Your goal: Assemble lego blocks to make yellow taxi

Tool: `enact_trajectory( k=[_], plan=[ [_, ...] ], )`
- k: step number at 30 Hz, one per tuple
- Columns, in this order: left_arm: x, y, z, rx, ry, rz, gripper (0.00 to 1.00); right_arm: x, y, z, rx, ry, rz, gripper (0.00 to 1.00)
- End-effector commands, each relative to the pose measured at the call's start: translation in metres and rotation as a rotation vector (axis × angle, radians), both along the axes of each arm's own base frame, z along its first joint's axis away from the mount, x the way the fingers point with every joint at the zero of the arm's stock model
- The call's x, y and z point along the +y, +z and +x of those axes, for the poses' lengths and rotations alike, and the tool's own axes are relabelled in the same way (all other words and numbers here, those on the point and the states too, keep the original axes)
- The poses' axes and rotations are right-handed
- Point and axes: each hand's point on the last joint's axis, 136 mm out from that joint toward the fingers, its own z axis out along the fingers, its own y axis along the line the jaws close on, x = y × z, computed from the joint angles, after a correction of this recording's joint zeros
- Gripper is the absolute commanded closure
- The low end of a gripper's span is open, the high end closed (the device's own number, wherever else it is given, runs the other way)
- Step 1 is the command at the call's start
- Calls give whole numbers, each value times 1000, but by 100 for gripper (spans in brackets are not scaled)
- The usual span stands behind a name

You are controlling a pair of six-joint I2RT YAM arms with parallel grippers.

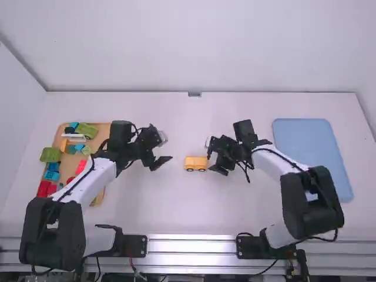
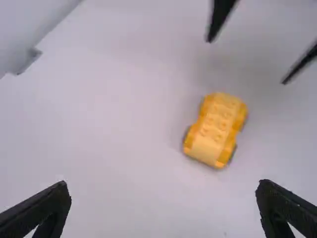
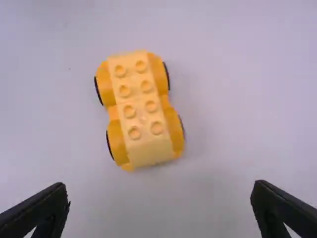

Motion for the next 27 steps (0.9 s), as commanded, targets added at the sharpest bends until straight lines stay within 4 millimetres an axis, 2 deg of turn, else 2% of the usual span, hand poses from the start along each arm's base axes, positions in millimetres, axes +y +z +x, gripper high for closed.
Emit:
enact_trajectory(
  k=[1, 3, 6, 7, 12, 13, 15, 17, 18, 20, 21, 26, 27],
  plan=[
    [20, 8, 11, 130, 278, -106, 1, -3, 16, 4, -50, -14, -1, 2],
    [29, 11, 14, 132, 347, -104, 1, -3, 21, 5, -66, -16, 3, 2],
    [54, 20, 17, 122, 523, -78, 1, -2, 28, 7, -93, -14, 12, 2],
    [55, 21, 16, 120, 534, -77, 1, -2, 27, 7, -93, -14, 12, 2],
    [83, 63, 7, 32, 727, -110, 1, 4, 29, 6, -102, 2, 15, 2],
    [95, 76, 3, 10, 819, -138, 1, 6, 30, 7, -110, 8, 18, 2],
    [110, 86, -4, -3, 928, -167, 1, 9, 30, 6, -117, 16, 20, 2],
    [131, 93, -16, -17, 1066, -183, 1, 12, 30, 6, -124, 24, 16, 2],
    [148, 97, -29, -30, 1175, -185, 1, 12, 31, 7, -130, 24, 14, 2],
    [161, 98, -39, -37, 1261, -189, 1, 12, 32, 8, -135, 23, 20, 2],
    [175, 100, -51, -49, 1360, -194, 1, 12, 33, 9, -140, 20, 22, 2],
    [220, 108, -95, -100, 1632, -157, 1, 13, 36, 14, -165, 18, 30, 2],
    [220, 108, -95, -100, 1632, -157, 1, 13, 36, 14, -165, 18, 30, 2]
  ],
)
